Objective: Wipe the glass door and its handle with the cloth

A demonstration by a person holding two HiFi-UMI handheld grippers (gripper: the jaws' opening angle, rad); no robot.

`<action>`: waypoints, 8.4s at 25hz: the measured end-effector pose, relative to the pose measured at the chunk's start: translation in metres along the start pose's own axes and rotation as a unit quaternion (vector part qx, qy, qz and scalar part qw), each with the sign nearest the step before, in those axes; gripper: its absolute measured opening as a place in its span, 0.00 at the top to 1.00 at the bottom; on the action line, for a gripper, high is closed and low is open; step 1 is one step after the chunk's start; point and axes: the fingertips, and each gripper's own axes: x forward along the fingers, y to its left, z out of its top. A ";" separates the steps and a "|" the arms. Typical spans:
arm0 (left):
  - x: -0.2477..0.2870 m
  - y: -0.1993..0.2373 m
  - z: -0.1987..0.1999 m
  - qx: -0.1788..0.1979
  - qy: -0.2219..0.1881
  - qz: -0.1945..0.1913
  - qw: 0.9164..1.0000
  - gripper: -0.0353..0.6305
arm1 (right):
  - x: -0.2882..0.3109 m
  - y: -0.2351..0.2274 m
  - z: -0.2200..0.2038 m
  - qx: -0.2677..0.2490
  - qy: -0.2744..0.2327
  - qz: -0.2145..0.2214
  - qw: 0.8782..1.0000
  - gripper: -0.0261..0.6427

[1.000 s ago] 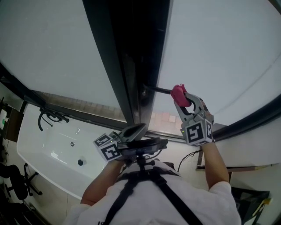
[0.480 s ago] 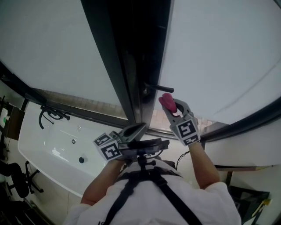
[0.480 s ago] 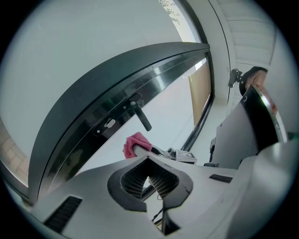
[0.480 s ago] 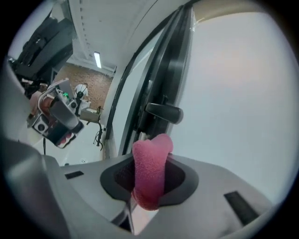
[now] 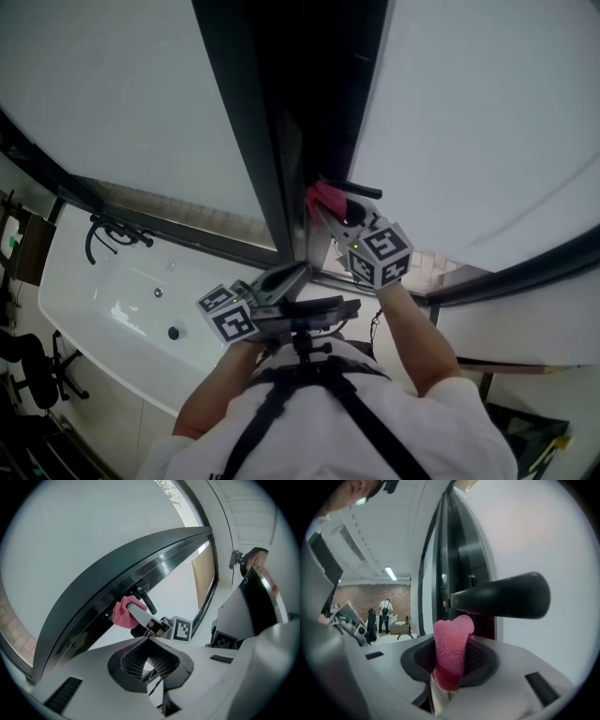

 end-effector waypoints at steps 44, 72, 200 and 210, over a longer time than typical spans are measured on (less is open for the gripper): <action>0.013 -0.007 -0.005 0.000 0.021 -0.007 1.000 0.96 | -0.041 -0.022 0.024 0.049 -0.057 -0.005 0.997 0.82; 0.017 -0.005 -0.018 -0.017 0.033 -0.020 0.999 0.96 | -0.098 0.005 0.094 -0.149 -0.123 -0.108 0.975 0.82; -0.040 0.045 -0.003 -0.054 0.115 -0.053 0.991 0.96 | 0.018 -0.017 -0.046 -0.087 0.015 -0.180 0.980 0.81; -0.042 0.048 -0.004 -0.054 0.113 -0.049 0.991 0.96 | 0.020 0.000 -0.074 -0.090 0.059 -0.177 0.978 0.81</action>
